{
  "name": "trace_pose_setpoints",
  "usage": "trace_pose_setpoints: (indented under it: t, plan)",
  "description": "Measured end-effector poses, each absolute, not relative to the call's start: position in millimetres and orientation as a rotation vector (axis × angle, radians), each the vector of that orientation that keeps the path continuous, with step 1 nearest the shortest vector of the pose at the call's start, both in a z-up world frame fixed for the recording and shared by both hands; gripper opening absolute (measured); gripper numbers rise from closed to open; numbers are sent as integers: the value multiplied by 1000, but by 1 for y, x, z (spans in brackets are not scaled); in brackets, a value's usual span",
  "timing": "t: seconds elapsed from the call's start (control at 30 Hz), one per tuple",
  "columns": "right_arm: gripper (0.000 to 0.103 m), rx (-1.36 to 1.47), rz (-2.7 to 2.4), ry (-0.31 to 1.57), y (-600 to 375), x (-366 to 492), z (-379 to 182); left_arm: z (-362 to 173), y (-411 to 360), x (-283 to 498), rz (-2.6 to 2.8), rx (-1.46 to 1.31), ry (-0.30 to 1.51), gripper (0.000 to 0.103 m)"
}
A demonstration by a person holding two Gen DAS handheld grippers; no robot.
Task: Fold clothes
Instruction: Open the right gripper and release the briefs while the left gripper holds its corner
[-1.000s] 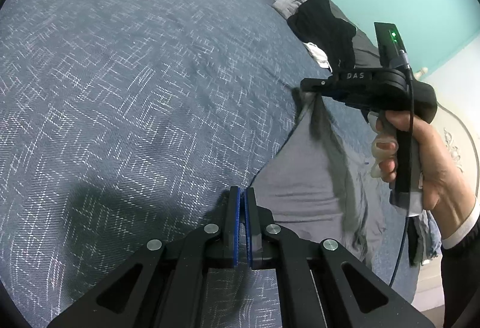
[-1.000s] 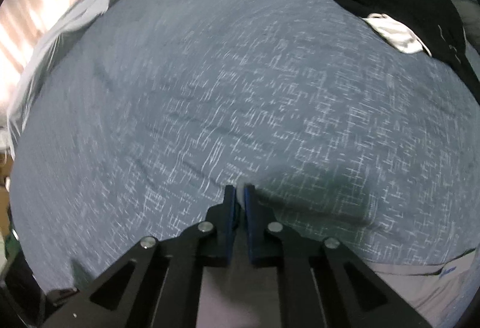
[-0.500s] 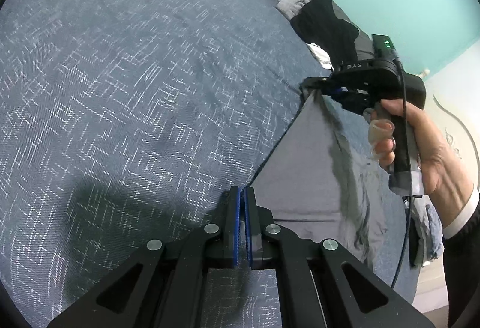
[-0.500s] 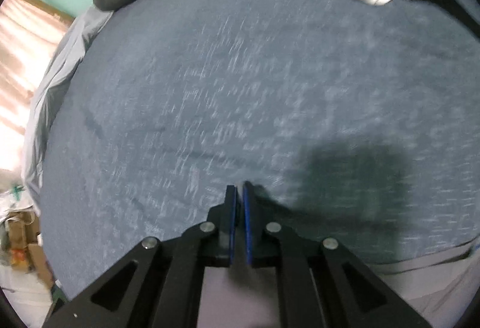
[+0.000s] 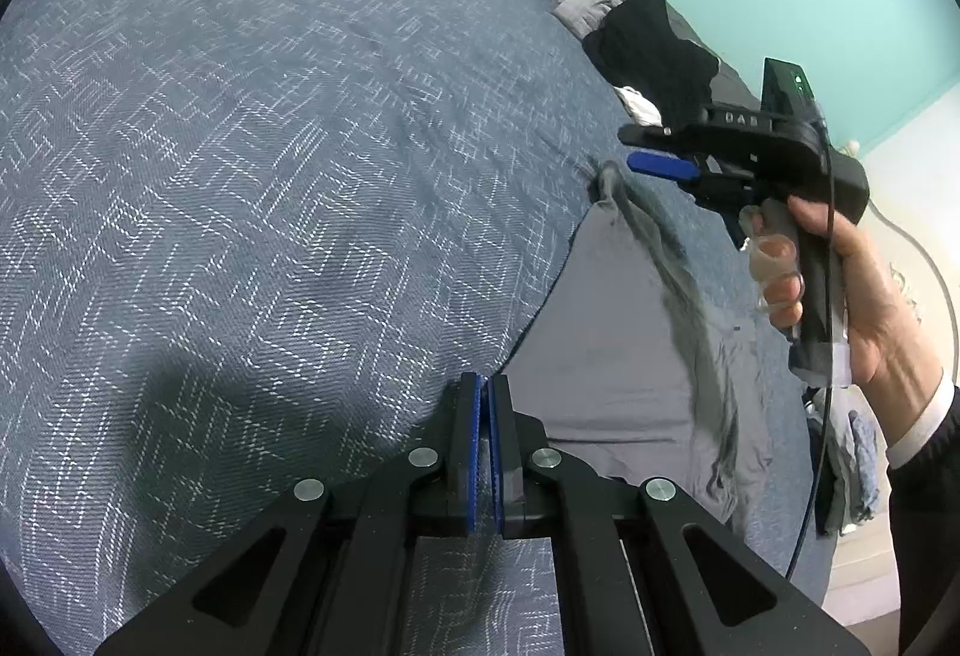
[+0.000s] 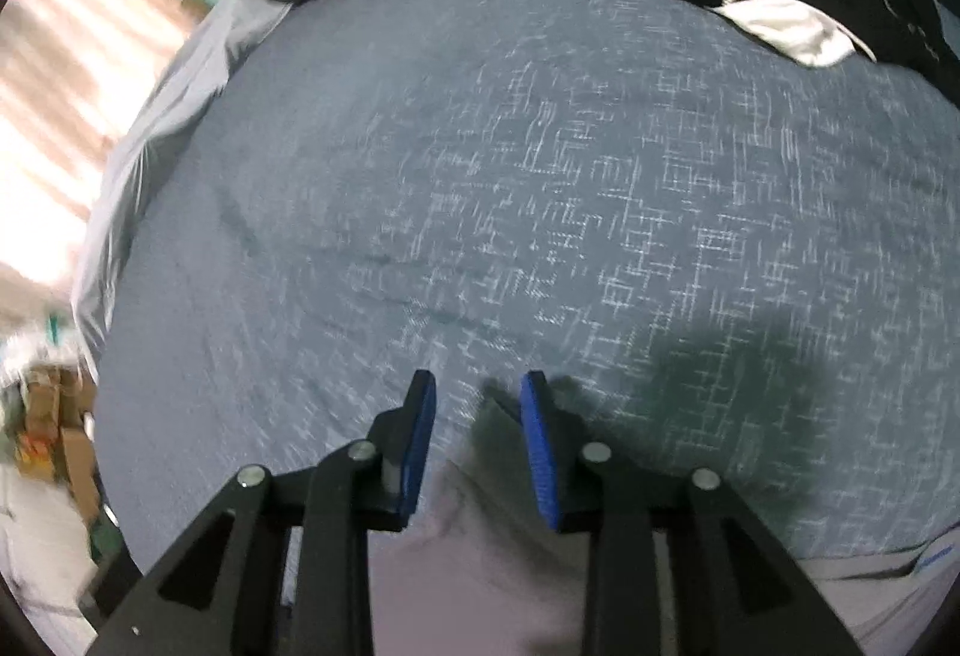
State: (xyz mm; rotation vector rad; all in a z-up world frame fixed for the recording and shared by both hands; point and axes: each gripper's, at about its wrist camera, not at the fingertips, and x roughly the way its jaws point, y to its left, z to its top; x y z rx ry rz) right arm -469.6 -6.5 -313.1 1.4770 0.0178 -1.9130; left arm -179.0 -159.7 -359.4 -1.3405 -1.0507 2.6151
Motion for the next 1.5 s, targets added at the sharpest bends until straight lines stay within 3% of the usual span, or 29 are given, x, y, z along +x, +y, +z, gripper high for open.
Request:
trace_pose_setpoints:
  t: [0.3,0.33,0.4,0.7,1.2,1.33,1.4,1.5]
  plan:
    - [29,1403,-1887,199,0,-451,-328,-358,-160,-181,2615,-1343,-1054,2]
    - [27,1397,-1885,210,-1,-450,-330,-358,-160,-181,2615,-1344,-1052,2]
    - [13,1385,-1884,223,-3,-449,-332,-358,-160,-181,2615,-1345,-1050,2]
    - [4,1343,-1920,206,2,-449,-327,-359,-160,-181,2616,-1347,-1050,2]
    - [4,1390,-1971,204,-9,-455,-339,-361,-164,-179,2625,-1357,-1072,3]
    - [9,1372,-2000,119,-1,-458,-332,-364,-167,-179,2621,-1354,-1106,3]
    - [18,1349,-2029,71,7,-459,-323,-366,-169,-179,2617,-1352,-1120,3]
    - [21,1329,-2051,22,22,-451,-312,-367,-169,-180,2614,-1352,-1128,3]
